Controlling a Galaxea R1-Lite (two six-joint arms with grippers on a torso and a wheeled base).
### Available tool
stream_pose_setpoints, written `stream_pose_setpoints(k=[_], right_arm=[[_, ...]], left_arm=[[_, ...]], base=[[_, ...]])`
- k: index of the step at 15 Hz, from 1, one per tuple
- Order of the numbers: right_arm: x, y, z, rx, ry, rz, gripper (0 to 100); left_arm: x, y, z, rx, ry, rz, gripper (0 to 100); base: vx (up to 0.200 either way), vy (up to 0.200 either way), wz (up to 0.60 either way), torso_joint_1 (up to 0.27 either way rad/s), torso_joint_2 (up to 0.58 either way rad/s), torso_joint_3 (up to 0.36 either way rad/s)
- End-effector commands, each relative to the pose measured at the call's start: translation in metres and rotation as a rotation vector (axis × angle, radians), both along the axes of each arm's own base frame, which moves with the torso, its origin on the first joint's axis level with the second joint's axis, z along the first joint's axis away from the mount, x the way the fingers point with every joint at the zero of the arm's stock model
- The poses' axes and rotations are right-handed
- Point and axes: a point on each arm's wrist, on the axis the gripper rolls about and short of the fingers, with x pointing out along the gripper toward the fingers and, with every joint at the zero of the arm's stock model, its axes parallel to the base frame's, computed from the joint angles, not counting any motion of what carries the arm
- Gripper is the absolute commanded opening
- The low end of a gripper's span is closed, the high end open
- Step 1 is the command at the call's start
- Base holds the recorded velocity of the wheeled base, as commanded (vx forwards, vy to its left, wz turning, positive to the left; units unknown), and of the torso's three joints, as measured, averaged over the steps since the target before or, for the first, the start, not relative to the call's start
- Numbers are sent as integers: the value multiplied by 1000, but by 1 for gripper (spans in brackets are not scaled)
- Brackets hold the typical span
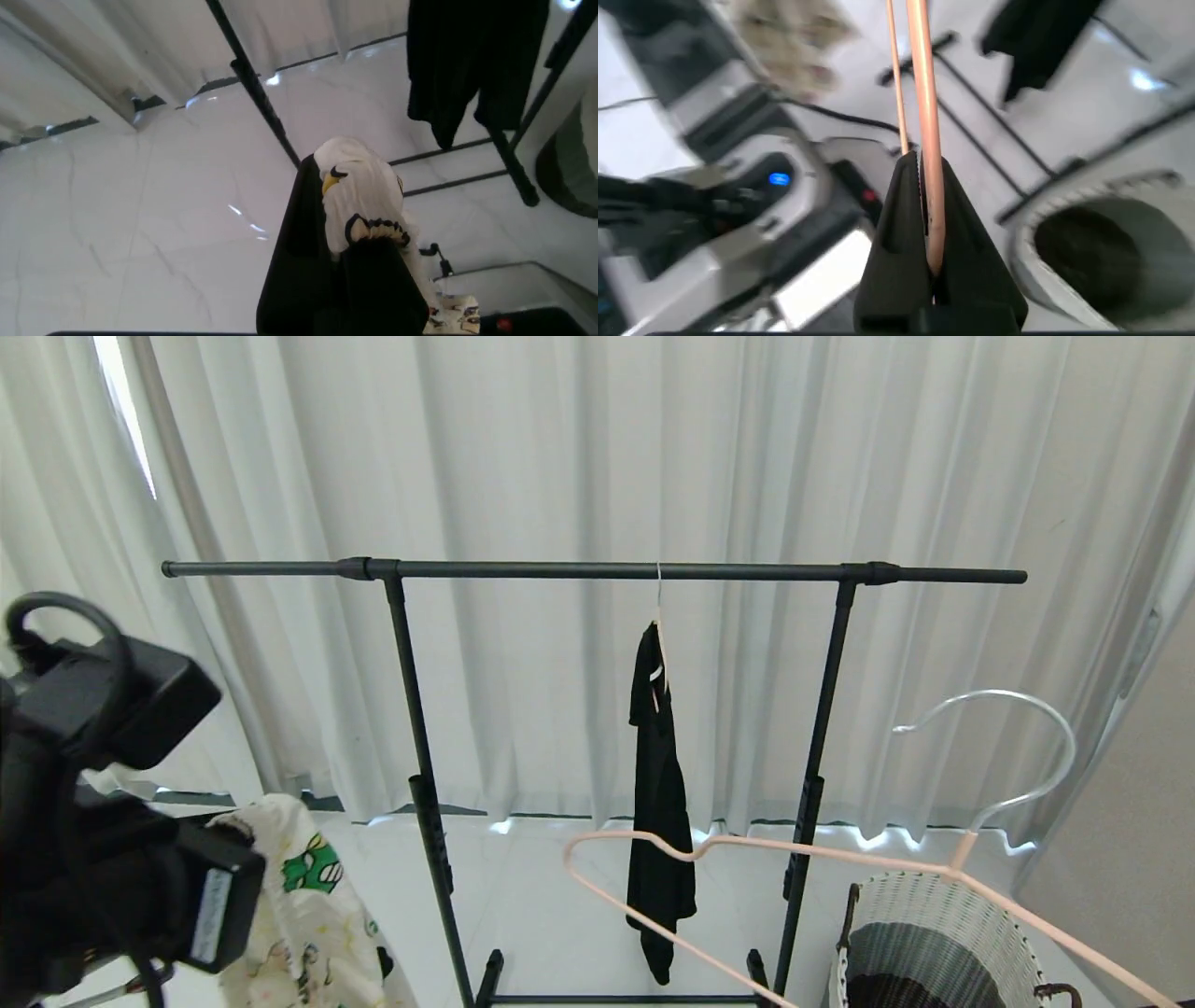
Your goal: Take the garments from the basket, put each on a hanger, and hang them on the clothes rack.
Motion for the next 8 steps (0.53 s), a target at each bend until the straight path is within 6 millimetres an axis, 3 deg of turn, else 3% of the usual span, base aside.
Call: stream_pose_setpoints(k=[1,4,8], right_arm=[[1,24,-1,38,60,76,0],[7,53,-1,94,82,116,0],[13,66,-7,75,94,107,0]], left_arm=[[54,-40,-4,-2,47,81,0],[89,-67,0,-102,48,160,0],[95,-71,4,-113,36,158,0]], base=[[0,0,0,0,0,0],[0,0,0,0,0,0],[0,0,0,0,0,0]])
